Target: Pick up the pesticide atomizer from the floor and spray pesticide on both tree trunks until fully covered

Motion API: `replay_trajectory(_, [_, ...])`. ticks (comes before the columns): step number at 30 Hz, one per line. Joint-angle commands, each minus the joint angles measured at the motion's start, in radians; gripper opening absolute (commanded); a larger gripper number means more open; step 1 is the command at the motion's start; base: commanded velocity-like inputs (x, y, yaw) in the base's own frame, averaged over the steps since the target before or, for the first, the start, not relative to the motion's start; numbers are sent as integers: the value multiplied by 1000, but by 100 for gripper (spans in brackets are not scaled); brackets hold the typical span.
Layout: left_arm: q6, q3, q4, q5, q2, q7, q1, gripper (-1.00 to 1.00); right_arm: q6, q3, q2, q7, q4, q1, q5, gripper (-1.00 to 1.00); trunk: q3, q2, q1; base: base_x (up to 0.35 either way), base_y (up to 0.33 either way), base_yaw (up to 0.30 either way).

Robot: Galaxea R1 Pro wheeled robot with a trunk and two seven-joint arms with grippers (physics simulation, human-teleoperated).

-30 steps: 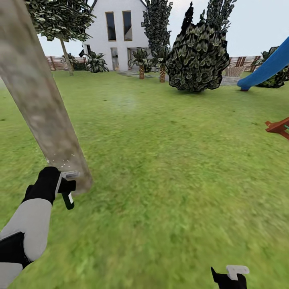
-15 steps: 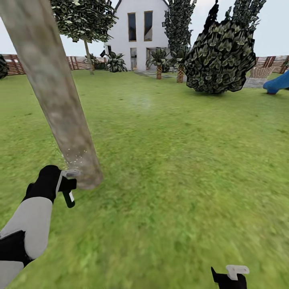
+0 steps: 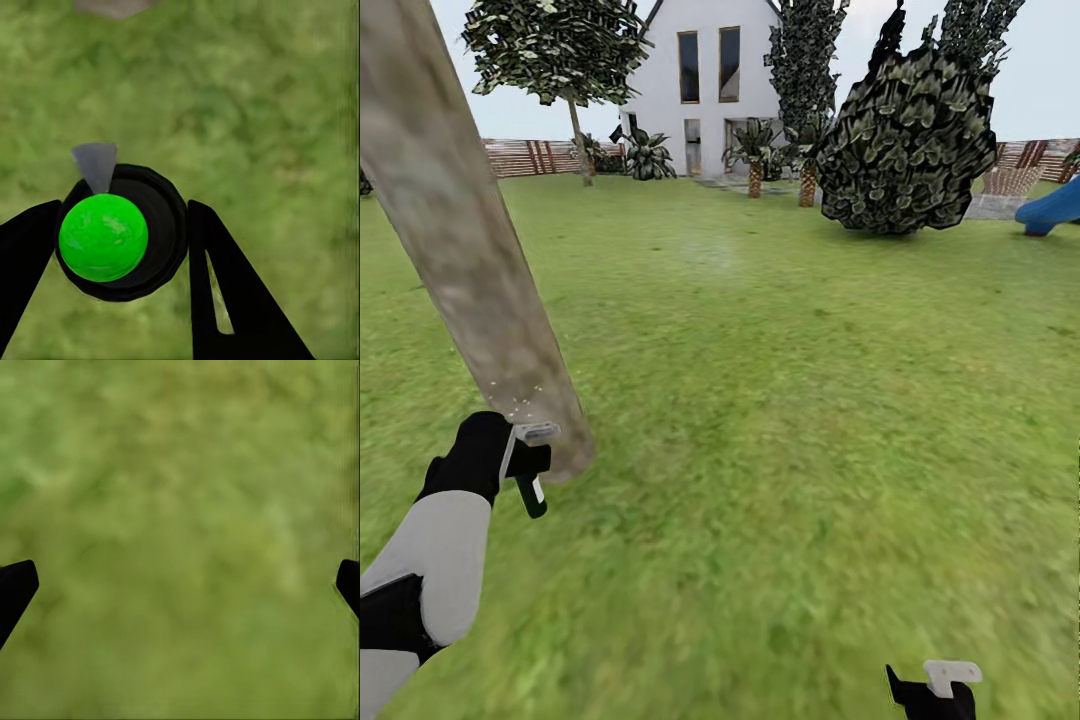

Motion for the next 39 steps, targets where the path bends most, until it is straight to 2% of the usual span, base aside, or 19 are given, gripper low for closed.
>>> replay_trajectory(1, [3,3,-1,-11,-1,-10,-1,-100,-3,-9,0,8,1,-1,2,100,-1,0,0,138,-246,0])
replay_trajectory(8, [2,3,-1,-11,-2,-10,-1,-100,-3,-9,12,8,2,-1,2,100,-1,0,0,119,-254,149])
replay_trajectory(16, [2,3,-1,-11,-3,-10,-1,-100,-3,-9,12,8,2,-1,2,100,-1,0,0,98,-263,266])
replay_trajectory(25, [2,6,-1,-11,6,-10,15,-100,-3,-9,11,8,2,-1,2,100,-1,0,0,141,-265,46])
replay_trajectory(32, [1,9,0,-11,10,-10,19,-100,-3,-9,11,8,2,-1,2,100,-1,0,0,146,-262,258])
replay_trajectory(39, [1,9,2,-11,8,-9,28,-100,-3,-9,11,8,2,-1,3,100,-1,0,0,24,-42,276])
